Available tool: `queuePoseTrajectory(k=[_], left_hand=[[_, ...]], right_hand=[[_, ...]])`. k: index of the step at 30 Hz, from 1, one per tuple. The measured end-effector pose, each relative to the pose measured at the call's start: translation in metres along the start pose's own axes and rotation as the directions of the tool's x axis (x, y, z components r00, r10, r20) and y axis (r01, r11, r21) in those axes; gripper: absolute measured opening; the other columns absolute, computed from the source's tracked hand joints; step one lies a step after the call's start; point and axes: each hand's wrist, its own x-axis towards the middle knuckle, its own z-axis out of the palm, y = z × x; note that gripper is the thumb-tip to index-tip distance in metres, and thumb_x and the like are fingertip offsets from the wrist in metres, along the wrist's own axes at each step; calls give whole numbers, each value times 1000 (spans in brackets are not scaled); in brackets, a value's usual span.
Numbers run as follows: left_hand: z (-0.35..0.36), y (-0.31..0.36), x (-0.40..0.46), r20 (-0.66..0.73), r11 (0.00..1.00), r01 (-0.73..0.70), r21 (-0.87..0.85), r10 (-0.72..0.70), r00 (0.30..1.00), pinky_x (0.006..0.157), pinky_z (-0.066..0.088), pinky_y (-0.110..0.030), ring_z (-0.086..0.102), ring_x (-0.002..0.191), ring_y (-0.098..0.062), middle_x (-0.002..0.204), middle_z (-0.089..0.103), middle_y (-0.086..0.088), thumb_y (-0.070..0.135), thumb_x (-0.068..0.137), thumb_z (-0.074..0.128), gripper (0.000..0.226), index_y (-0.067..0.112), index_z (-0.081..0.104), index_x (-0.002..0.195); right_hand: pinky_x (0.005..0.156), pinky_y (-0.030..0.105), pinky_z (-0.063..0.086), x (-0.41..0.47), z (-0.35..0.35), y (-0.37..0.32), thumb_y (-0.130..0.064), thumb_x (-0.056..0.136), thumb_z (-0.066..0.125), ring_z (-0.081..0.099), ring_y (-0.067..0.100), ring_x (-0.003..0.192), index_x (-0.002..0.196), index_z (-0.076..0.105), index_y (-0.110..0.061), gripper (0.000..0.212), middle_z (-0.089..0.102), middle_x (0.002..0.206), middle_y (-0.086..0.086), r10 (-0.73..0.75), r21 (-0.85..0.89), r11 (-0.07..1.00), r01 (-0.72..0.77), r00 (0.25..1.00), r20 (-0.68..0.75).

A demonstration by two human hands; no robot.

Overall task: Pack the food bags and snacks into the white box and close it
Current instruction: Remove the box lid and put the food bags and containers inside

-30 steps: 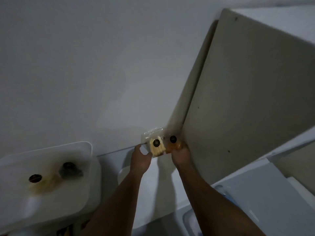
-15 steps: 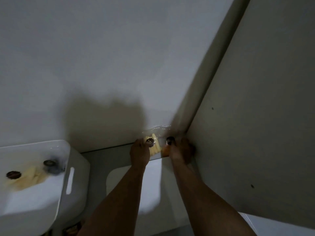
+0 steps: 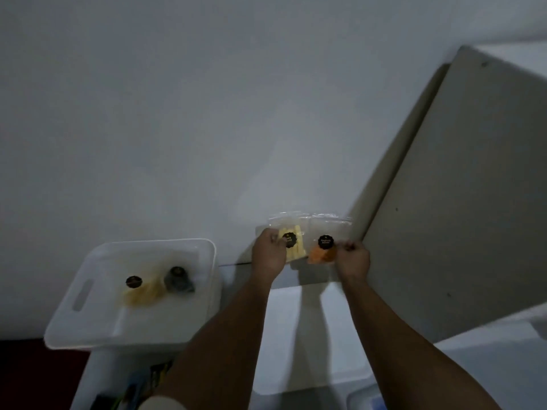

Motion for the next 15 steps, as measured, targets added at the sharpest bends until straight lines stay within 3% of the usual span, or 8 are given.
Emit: queuePoseTrajectory(k=[4, 8, 12, 15], left_hand=[[-69, 8, -2, -40, 998, -56, -33, 55, 998, 80, 41, -25, 56, 95, -19, 106, 62, 0, 10, 94, 53, 22, 14, 63, 113], [-146, -5, -2, -89, 993, -91, -70, 85, 992, 75, 41, -25, 57, 91, -20, 104, 62, -2, 12, 93, 58, 19, 13, 63, 112], [-218, -36, 3, -141, 988, -62, -144, 41, 989, 78, 50, -33, 63, 94, -26, 102, 64, -5, 16, 88, 65, 19, 13, 63, 107], [-261, -67, 8, -169, 985, -4, -171, -25, 985, 78, 49, -33, 61, 97, -26, 107, 62, -5, 18, 88, 65, 23, 12, 62, 110]], right_hand=[[88, 36, 55, -43, 22, -43, 0, 87, 66, 68, 24, 88, 87, 67, -17, 17, 71, 89, 8, -70, 100, 993, 64, 996, 58], [80, 34, 56, -100, 54, -84, -2, 84, 64, 65, 19, 78, 107, 71, -20, 30, 70, 84, 6, -72, 151, 987, 48, 985, 155], [66, 33, 47, -157, 98, -109, -10, 87, 63, 61, 19, 75, 91, 75, -18, 14, 71, 87, 6, -79, 180, 983, 32, 962, 262], [64, 31, 45, -191, 137, -113, -11, 89, 59, 62, 20, 78, 88, 76, -17, 18, 72, 87, 5, -65, 143, 990, 16, 936, 346]])
